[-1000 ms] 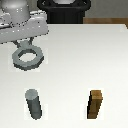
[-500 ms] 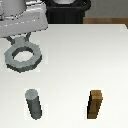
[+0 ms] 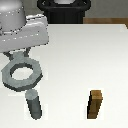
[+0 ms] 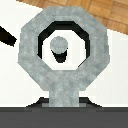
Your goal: Put the loop with the handle onto the peg.
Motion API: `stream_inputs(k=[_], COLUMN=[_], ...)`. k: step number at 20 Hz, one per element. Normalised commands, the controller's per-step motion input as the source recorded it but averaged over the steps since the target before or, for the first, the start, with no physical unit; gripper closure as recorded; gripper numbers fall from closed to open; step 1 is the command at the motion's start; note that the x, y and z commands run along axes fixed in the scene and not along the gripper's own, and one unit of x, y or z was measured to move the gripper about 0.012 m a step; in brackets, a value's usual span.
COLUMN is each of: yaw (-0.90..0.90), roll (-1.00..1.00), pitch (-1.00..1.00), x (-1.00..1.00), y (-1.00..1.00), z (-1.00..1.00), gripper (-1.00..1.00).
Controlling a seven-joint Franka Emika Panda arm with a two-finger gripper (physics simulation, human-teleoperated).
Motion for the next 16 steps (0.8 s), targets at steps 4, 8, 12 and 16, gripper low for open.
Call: stream_inputs(k=[4,8,12,16], yaw=[0.0,0.0,0.0,0.0], roll=[0.0,0.0,0.0,0.0], pitch=[0.0,0.0,0.0,0.0], x=[0.0,0.0,0.25,0.25], y=[0.0,0.5,0.0,0.0], z=[0.0,0.0,-0.5,-0.75], gripper=[1.0,1.0,1.0,1.0])
